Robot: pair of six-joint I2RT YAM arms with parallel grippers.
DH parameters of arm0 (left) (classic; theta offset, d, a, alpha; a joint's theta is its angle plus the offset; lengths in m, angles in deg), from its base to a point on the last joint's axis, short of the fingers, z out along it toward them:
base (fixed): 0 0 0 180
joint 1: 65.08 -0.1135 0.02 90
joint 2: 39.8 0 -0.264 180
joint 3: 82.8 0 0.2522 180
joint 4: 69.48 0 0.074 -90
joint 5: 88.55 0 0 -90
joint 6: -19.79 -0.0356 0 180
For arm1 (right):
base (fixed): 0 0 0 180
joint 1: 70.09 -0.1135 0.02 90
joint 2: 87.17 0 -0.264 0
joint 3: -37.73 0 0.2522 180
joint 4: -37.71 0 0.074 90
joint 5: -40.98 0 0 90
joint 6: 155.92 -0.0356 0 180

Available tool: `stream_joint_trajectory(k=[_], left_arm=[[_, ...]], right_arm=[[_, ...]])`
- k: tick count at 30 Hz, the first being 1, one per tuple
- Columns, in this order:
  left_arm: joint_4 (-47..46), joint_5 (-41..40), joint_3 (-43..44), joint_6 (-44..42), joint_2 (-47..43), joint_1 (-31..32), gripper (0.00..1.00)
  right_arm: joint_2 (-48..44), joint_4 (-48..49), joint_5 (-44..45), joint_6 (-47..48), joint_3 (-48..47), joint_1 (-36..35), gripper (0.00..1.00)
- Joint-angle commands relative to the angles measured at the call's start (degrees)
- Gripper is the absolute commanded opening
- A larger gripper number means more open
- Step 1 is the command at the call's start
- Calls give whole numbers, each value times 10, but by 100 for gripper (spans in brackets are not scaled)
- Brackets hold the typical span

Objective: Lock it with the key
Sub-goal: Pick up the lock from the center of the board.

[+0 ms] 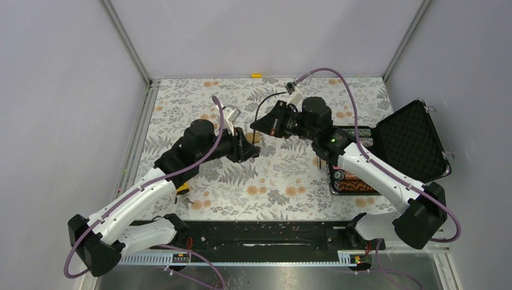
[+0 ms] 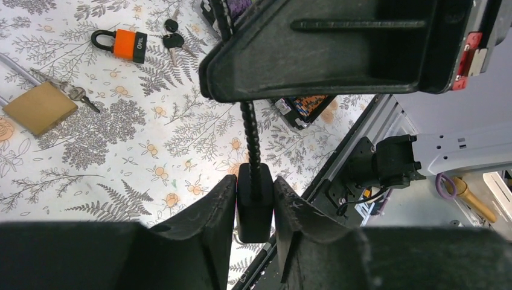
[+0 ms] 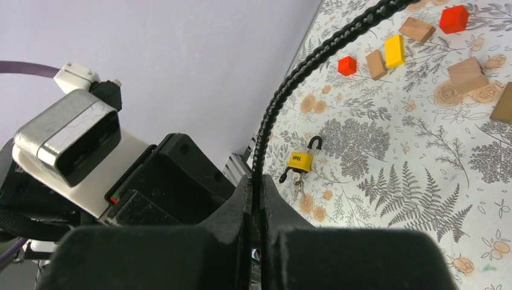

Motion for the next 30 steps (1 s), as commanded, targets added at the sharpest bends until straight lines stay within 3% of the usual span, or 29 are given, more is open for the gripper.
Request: stream_joint_trajectory(k=[1,4,8,12,13,14,16,17,21,23,26,30], left_arm=[[-29,16,20,-9,10,7,32],[-23,19,17,-11,12,11,39],[-24,16,13,-13,12,13,38],[-24,18,13,-16,16,14,19],[-24,20,14,-18,17,14,6],[-23,21,14,-22,17,15,0],[-16,17,14,-34,13,17,0],[-13,14,14,-43,7,17,0],[3,-38,22,-66,-10,17,0],[22,-72,36,-76,-13,17,0],[38,-98,50,-89,-19,17,0],[66,-107,62,-110,-27,17,0]], right_arm=[[-11,-3,28,-8,-34,-3,0],[-11,-5,32,-11,-35,-3,0],[-11,-6,35,-16,-35,-2,0],[-11,-7,38,-24,-33,-3,0],[-11,-7,38,-25,-33,-2,0],[-11,-7,39,-28,-32,-3,0],[-12,-7,39,-26,-31,-2,0],[-12,-9,37,-21,-31,-2,3],[-21,-23,31,20,-23,-1,59],[-38,-36,36,51,-15,4,75],[-67,-75,34,97,-5,21,79],[-115,-148,45,185,0,59,76]])
